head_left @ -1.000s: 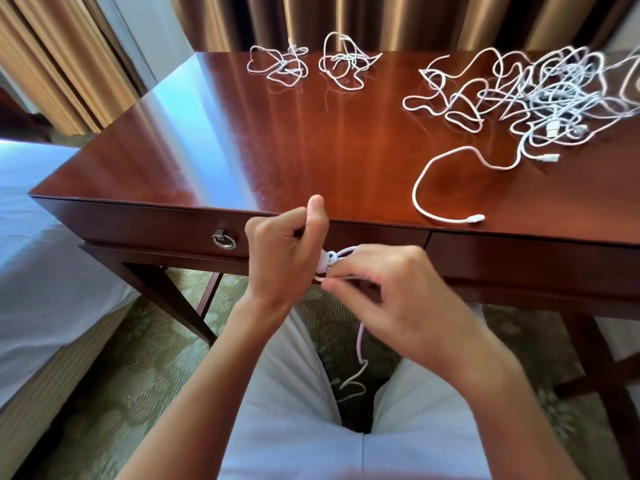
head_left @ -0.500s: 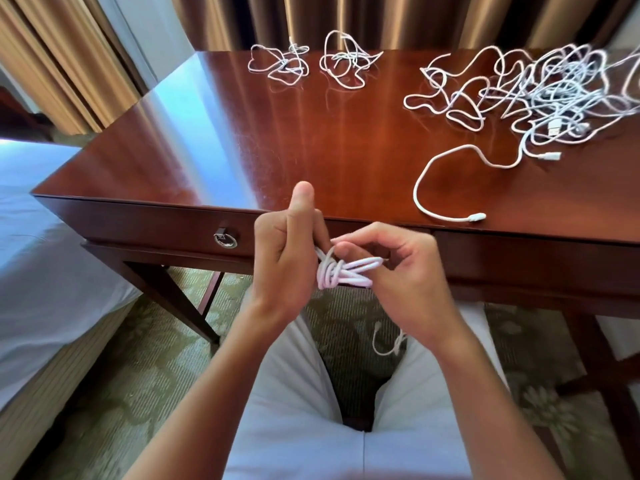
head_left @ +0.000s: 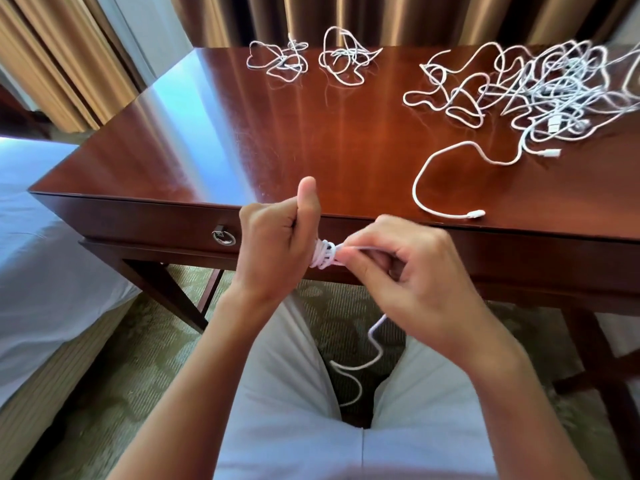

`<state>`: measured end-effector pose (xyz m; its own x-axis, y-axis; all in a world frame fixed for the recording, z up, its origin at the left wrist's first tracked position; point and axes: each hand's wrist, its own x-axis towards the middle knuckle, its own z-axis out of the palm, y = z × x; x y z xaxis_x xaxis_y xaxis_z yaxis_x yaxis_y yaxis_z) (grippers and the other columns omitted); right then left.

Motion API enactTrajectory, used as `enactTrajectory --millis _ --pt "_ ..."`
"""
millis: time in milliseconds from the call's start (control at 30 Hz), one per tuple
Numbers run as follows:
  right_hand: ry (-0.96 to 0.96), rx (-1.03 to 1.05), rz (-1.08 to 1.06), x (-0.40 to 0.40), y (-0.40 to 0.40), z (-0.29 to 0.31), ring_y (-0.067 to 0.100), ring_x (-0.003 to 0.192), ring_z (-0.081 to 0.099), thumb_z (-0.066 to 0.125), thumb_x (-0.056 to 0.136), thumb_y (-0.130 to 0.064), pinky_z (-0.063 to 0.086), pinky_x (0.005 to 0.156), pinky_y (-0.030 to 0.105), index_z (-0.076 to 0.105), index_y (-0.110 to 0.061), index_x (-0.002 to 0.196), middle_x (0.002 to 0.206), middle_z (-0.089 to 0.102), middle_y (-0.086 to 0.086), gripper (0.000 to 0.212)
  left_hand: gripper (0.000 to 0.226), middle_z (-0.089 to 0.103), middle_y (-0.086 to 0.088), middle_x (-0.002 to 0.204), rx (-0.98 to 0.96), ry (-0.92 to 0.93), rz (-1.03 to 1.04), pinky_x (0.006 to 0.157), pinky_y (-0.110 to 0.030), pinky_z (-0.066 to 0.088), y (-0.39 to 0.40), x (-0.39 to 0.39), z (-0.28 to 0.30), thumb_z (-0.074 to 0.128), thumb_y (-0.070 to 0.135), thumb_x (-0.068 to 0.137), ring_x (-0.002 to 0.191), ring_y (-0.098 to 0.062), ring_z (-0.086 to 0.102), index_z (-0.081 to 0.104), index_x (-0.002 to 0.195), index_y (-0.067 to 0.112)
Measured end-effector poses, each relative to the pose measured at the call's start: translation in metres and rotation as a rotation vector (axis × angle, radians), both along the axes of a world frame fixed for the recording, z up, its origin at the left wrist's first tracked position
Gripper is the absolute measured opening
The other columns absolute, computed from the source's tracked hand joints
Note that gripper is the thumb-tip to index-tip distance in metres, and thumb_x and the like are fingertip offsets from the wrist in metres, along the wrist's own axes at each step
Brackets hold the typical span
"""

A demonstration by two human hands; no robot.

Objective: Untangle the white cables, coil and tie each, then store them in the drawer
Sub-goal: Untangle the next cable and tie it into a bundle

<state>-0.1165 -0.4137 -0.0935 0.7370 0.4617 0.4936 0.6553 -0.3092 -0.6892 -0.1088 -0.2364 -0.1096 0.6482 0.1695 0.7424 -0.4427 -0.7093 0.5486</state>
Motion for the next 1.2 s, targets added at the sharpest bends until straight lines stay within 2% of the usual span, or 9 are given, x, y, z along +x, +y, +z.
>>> enactTrajectory --millis 133,267,400,533,733,867,967,1067,1200 --pt "0.186 0.241 0.021 0.013 -0.005 0.008 0.022 0.07 0.063 0.08 0.083 -0.026 0.05 0.066 0.034 0.076 -0.019 0.084 0.077 0.07 -0.002 0.008 0.068 0.048 0.0 0.037 -0.14 0.088 -0.206 0.043 -0.021 0.031 -0.01 -0.008 0.003 0.038 0.024 0.104 0.035 -0.005 0.044 0.05 0.042 -0.001" --pt "0.267 0.316 0.008 0.02 -0.001 -0.006 0.007 0.074 0.065 0.073 0.089 -0.027 0.047 0.069 0.021 0.077 -0.025 0.088 0.083 0.075 -0.002 0.005 0.067 0.046 -0.003 0.038 -0.468 0.084 -0.292 0.044 -0.027 0.032 -0.021 -0.01 0.013 0.036 0.025 0.104 0.036 -0.01 0.041 0.049 0.041 0.005" --pt "0.289 0.248 0.028 0.007 0.012 -0.028 0.001 0.093 0.071 0.066 0.095 -0.027 0.051 0.082 0.019 0.079 -0.024 0.096 0.095 0.078 -0.009 0.013 0.07 0.046 -0.011 0.038 -0.6 0.004 -0.138 0.045 -0.028 0.033 -0.025 -0.005 0.02 0.037 0.021 0.107 0.034 -0.016 0.042 0.048 0.041 0.002" --pt "0.21 0.013 -0.001 -0.01 0.019 -0.033 0.004 0.095 0.069 0.058 0.102 -0.03 0.054 0.084 0.029 0.076 -0.018 0.1 0.097 0.075 -0.008 0.022 0.07 0.047 -0.012 0.039 -0.552 -0.088 0.052 0.043 -0.025 0.033 -0.024 -0.001 0.015 0.041 0.018 0.107 0.032 -0.008 0.042 0.05 0.041 -0.002" --pt "-0.045 -0.298 0.027 -0.022 0.015 -0.008 0.021 0.083 0.063 0.049 0.1 -0.034 0.052 0.069 0.043 0.064 -0.02 0.091 0.084 0.06 -0.011 0.023 0.081 0.041 -0.018 0.036 -0.168 -0.042 0.162 0.045 -0.05 0.031 -0.012 0.004 0.001 0.036 0.042 0.107 0.033 -0.035 0.044 0.044 0.043 -0.007" --pt "-0.088 -0.168 0.052 -0.006 0.001 0.013 0.012 0.084 0.067 0.059 0.099 -0.032 0.054 0.074 0.039 0.074 -0.019 0.095 0.091 0.068 -0.009 0.021 0.069 0.041 0.007 0.035 -0.152 0.026 -0.034 0.042 -0.021 0.03 -0.014 -0.003 -0.006 0.038 0.028 0.108 0.032 -0.006 0.041 0.046 0.041 0.013" --pt "-0.101 -0.028 0.058 0.009 -0.004 0.017 0.001 0.077 0.061 0.07 0.096 -0.021 0.043 0.072 0.015 0.076 -0.014 0.091 0.085 0.066 -0.01 0.01 0.064 0.04 0.015 0.038 -0.406 0.045 -0.2 0.047 -0.013 0.027 -0.026 -0.008 -0.005 0.036 0.013 0.108 0.037 0.004 0.036 0.045 0.046 0.027" --pt "0.001 0.088 0.071 0.018 -0.004 0.009 0.004 0.073 0.062 0.069 0.095 -0.017 0.04 0.069 0.012 0.078 -0.011 0.093 0.081 0.067 -0.009 0.011 0.067 0.045 0.005 0.04 -0.51 0.026 -0.237 0.047 -0.014 0.031 -0.031 -0.011 -0.002 0.037 0.011 0.107 0.037 0.002 0.039 0.047 0.041 0.017" --pt "0.432 0.298 0.2 0.018 -0.003 -0.002 0.0 0.063 0.058 0.066 0.09 -0.02 0.043 0.063 0.013 0.077 -0.008 0.09 0.069 0.068 -0.009 0.016 0.064 0.047 0.006 0.037 -0.626 0.088 -0.369 0.047 -0.025 0.033 -0.031 -0.017 0.007 0.039 0.031 0.101 0.034 -0.01 0.04 0.054 0.04 0.017"
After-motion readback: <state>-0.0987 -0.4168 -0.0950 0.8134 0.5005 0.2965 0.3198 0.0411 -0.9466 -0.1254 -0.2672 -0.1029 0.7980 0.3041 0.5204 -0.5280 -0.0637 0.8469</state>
